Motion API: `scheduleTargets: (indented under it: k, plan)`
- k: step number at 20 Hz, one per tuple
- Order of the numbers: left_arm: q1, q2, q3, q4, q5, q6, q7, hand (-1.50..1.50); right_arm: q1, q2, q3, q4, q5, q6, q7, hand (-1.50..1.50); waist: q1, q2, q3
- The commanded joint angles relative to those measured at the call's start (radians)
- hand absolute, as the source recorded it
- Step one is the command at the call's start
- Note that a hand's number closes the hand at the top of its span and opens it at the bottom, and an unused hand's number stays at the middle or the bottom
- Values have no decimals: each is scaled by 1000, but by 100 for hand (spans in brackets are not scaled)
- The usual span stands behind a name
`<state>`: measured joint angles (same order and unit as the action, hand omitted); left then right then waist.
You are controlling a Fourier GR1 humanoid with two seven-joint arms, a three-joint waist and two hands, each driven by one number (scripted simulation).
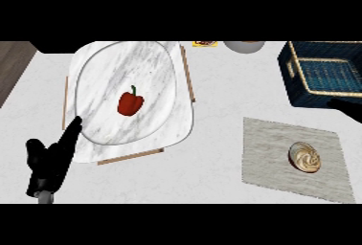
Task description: Pick the cupcake from the placemat and place it in the basket
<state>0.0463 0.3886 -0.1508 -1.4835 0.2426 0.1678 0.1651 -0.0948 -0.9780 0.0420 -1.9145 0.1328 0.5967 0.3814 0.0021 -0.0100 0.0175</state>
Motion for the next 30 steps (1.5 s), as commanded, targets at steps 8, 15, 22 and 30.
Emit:
scheduleTargets:
  k: [8,15,22,30]
  plan:
    - [96,-32,-16,97,22,-45,39,0,72,66,41,99,169,-94,-160,-150,-3,12,-16]
    - [83,-60,-36,67,-21,-8,62,0,70,150,121,132,277,-164,-161,-150,-1,11,-17]
    - [74,-64,-21,111,-25,-30,47,0,38,194,155,194,327,-185,-199,-150,-1,13,-18]
    - [92,-55,-7,98,-20,-59,44,0,5,245,226,301,425,-193,-174,-150,16,16,-18]
